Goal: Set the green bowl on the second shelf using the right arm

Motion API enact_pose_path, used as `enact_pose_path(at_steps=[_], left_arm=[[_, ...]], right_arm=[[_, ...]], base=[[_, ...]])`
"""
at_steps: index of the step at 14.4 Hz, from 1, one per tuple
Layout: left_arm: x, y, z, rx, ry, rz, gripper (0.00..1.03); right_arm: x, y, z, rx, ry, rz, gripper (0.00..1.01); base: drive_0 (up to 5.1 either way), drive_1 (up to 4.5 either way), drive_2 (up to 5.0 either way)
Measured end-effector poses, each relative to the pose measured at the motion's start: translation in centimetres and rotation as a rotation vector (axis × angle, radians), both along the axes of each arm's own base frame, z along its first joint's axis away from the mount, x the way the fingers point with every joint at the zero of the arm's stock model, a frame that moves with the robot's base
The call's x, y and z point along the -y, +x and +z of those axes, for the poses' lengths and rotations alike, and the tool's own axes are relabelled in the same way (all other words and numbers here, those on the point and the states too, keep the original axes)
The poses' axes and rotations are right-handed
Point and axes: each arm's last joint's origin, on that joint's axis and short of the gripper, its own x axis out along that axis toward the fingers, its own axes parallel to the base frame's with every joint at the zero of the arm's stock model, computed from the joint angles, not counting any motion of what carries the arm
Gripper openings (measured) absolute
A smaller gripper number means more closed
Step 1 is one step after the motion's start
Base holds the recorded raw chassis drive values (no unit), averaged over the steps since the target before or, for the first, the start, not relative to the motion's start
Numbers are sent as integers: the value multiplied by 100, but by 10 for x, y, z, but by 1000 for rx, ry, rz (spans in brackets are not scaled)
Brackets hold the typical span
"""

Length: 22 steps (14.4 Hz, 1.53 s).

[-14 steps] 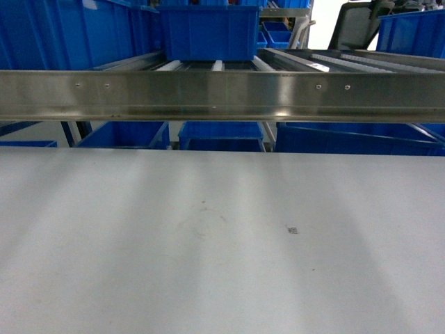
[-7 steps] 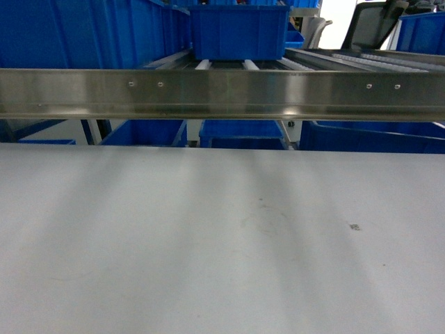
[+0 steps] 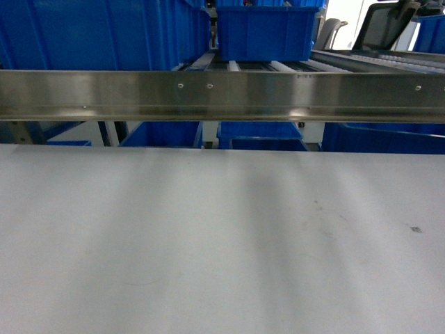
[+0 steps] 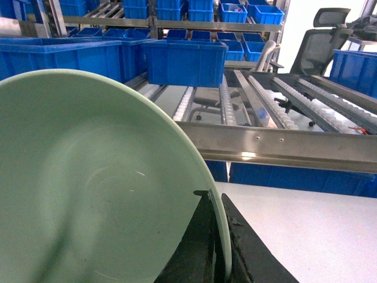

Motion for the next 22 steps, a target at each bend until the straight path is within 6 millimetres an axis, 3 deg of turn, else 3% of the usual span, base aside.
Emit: enact_pose_path(at_steps=[22], left_arm=[[0,0,0,0,0,0,98]], right_arm=[[-1,0,-1,-3,0,6,2]], base=[[-499,245,245]])
